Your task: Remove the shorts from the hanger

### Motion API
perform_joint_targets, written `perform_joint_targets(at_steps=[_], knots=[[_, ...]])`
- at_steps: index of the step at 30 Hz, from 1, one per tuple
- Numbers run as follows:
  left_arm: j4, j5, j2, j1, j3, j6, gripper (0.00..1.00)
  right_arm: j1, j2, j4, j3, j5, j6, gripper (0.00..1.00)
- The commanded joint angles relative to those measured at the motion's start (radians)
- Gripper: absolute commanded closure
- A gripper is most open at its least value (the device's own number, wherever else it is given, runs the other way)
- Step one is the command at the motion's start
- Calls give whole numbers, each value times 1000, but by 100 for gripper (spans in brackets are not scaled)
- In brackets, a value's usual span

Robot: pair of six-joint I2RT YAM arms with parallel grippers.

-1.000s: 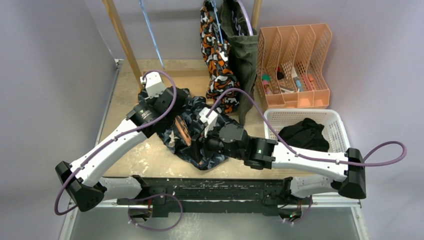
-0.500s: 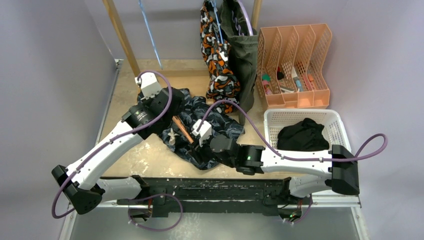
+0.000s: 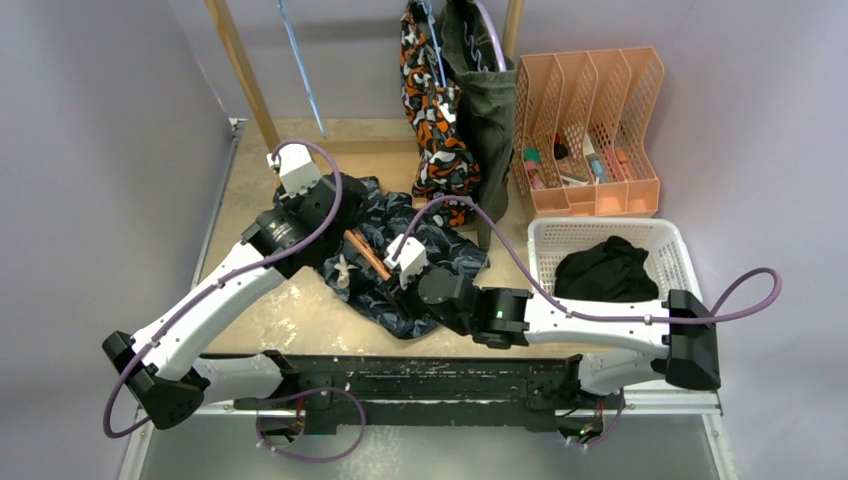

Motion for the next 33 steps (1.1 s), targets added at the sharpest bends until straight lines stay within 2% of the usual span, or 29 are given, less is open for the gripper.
perform_joint_targets(at_steps=[1,5,8,11,16,18,22,25,33], knots=[[26,8,-27,-3,58,6,100,-8,-1,-8,107,117,66,64],[26,19,-18,-3,60,-7,100,-7,26,-32,145,140,74,52],[24,29,-13,-5,62,-17,100,-7,38,-20,147,128,44,52],[16,15,-16,-4,73,-15,100,-6,50,-58,160,131,17,73],[55,40,-41,-5,79,57,100,2,-1,-150,160,188,32,95],[121,91,-76,-5,52,93,100,2,-49,-131,139,168,13,99],[204,181,-146,-4,-1,123,91,3,-131,-139,113,179,37,100],[207,228,-171,-3,-11,144,69,3,-170,-188,106,186,71,100],[222,400,-203,-3,-18,231,45,3,-184,-255,91,119,124,100]])
